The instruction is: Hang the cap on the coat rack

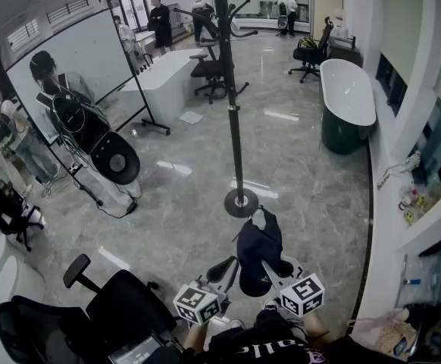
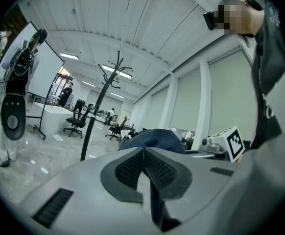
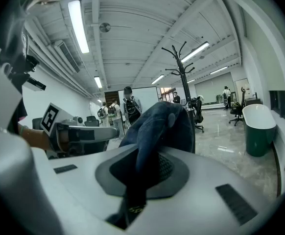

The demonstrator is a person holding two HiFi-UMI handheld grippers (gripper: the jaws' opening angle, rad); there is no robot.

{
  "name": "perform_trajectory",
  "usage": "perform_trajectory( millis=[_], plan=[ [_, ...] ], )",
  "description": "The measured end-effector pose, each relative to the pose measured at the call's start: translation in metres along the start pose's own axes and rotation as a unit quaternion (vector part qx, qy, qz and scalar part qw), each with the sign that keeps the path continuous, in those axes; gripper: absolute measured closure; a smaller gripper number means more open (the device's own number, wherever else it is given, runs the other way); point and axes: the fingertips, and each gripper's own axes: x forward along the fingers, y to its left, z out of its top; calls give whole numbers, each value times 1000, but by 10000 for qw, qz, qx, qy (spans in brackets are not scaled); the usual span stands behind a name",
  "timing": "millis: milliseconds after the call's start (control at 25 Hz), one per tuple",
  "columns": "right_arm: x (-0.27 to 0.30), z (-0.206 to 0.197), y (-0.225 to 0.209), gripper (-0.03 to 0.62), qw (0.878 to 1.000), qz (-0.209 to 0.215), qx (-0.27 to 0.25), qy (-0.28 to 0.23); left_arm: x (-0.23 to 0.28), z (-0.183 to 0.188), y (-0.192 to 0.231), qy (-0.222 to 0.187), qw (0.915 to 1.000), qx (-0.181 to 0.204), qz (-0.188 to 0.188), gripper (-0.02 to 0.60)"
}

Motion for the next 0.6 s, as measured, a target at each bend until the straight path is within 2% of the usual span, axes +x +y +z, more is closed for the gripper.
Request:
perform_trajectory(
  millis=[600],
  plan=[
    [-16,4,-104,556,10000,16,6,50,109,-6,-18,16,9999,35,-94,577]
  ],
)
